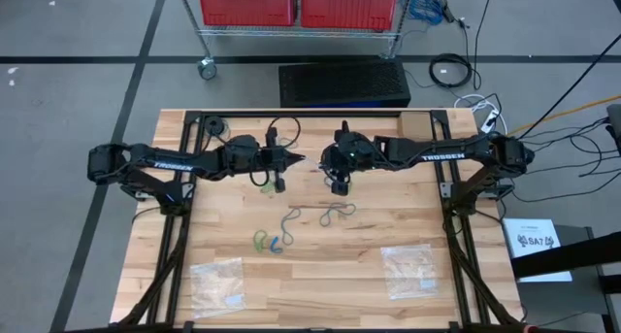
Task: Sort rubber bands
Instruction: Open the top zip bag
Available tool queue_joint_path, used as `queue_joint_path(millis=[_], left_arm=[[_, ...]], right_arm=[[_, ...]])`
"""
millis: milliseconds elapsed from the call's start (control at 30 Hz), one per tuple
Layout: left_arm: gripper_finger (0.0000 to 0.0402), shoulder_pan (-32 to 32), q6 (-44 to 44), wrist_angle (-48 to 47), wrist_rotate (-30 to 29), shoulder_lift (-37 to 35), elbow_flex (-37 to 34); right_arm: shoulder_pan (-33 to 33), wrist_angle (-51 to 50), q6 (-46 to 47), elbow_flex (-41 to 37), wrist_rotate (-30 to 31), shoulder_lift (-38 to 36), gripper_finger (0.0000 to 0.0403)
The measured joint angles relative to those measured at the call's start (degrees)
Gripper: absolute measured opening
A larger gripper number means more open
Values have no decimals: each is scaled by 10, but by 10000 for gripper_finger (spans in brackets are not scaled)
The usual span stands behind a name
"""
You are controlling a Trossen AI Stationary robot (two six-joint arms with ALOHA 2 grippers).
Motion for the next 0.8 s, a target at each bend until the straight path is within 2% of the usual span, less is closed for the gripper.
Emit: queue_joint_path(millis=[233,700,800], left_arm=[[0,7,0,-4,-4,-12,0],[0,11,0,-14,-8,-27,0],[0,11,0,-14,-8,-27,0]], right_arm=[[0,-46,0,0,41,0,11],[-4,-121,14,-1,44,0,11],[-4,-129,38,-1,63,1,15]])
